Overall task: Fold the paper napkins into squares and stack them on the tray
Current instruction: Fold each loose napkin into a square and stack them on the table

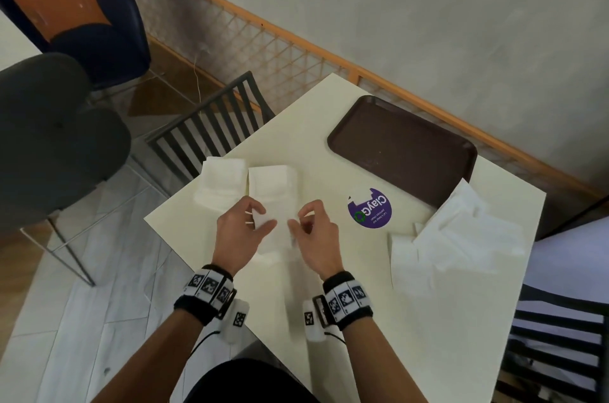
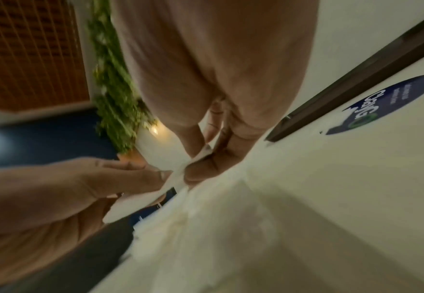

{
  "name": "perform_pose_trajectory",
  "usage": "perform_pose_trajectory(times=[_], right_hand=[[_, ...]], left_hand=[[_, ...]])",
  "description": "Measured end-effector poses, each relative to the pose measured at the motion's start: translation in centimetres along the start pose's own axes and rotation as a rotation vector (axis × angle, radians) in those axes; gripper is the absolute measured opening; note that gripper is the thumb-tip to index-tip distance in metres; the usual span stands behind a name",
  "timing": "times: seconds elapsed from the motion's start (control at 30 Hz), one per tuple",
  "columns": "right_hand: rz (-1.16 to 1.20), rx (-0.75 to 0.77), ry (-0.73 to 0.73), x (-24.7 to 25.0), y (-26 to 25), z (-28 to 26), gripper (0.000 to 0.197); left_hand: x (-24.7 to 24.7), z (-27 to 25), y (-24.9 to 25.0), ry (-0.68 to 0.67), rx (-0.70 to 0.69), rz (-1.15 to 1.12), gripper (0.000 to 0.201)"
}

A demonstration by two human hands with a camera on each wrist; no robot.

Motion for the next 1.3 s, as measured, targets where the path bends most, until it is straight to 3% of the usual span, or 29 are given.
perform_pose_trajectory(times=[0.17,0.3,0.43,0.53,0.6,0.67,0.7,0.77,0.9,0.93,1.07,1.17,1.3], right_hand=[[-0.247,-0.107,-0.129,-2.4,3.9,1.3,0.008],[-0.458,-0.059,0.000,2.6,3.7,1.1,0.010],[-0.883,-0.097,0.180,13.4,5.3,0.5,0.049],[-1.119,-0.100,-0.046,18.0,7.6,0.2,0.072],[-1.195,-0.034,-0.188,19.2,8.4,0.1,0.058],[-1.228,0.042,-0.237,19.8,7.7,0.2,0.023],[-1.222,0.080,-0.258,19.8,7.3,0.2,0.013],[-1.146,0.194,-0.304,19.2,6.1,0.2,0.015],[-0.672,0.413,-0.279,17.2,0.4,-1.1,0.019],[-0.554,0.420,-0.272,16.9,-0.8,-1.5,0.018],[-0.252,0.356,-0.169,17.6,-3.0,-2.3,0.015],[-0.144,0.309,-0.149,17.8,-2.1,-2.8,0.013],[-0.108,0.241,-0.160,16.5,0.2,-3.4,0.021]], left_hand=[[-5.4,1.5,-5.2,-0.210,0.043,0.264,0.036],[-5.9,0.5,-4.3,-0.129,-0.024,0.434,0.045],[-5.6,-1.7,-2.1,-0.079,-0.128,0.416,0.041],[-6.6,-3.1,-0.6,-0.123,-0.212,0.377,0.031],[-7.9,-4.0,0.8,-0.185,-0.266,0.330,0.027],[-9.7,-4.8,2.8,-0.280,-0.300,0.255,0.025],[-10.6,-5.3,3.9,-0.324,-0.318,0.217,0.023],[-12.0,-6.0,6.1,-0.376,-0.339,0.135,0.019],[-14.2,-7.5,10.0,-0.482,-0.285,-0.047,0.057],[-14.1,-7.5,11.0,-0.468,-0.281,-0.099,0.056],[-11.5,-5.7,12.3,-0.267,-0.264,-0.258,0.010],[-9.5,-4.7,11.8,-0.217,-0.218,-0.299,0.009],[-8.4,-3.9,10.5,-0.171,-0.223,-0.160,0.012]])
Point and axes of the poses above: each hand's wrist, its own z-axis towards the middle knuckle, its own x-axis out of the back of the hand, y = z × x, the point moved 9 cm from there along z, towards the middle knuckle, and after that the axes turned 2 degrees about z, right-handed, at the moved point
